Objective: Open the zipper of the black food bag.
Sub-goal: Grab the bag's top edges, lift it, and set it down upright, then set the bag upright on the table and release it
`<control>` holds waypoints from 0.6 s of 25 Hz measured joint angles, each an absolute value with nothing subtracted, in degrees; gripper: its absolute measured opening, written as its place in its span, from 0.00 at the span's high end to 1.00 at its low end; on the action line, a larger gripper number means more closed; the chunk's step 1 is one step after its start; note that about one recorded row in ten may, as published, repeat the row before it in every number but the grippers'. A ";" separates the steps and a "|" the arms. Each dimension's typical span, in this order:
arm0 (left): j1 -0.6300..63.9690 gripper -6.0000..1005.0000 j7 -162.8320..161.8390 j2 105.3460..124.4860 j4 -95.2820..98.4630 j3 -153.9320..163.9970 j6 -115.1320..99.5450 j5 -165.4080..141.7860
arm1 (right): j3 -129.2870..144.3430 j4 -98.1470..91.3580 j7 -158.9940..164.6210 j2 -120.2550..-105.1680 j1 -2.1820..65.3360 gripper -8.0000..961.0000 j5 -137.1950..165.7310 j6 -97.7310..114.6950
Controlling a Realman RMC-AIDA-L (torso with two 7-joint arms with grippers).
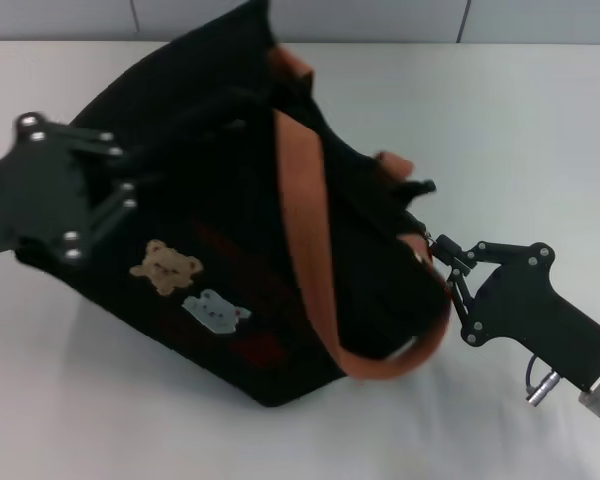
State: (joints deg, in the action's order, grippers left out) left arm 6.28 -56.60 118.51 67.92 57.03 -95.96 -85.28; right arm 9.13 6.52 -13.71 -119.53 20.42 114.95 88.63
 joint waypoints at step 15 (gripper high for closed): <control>7.73 0.84 -48.50 118.47 45.25 48.81 -100.48 -87.14 | 0.64 6.79 -1.08 -119.51 20.48 0.91 114.50 94.57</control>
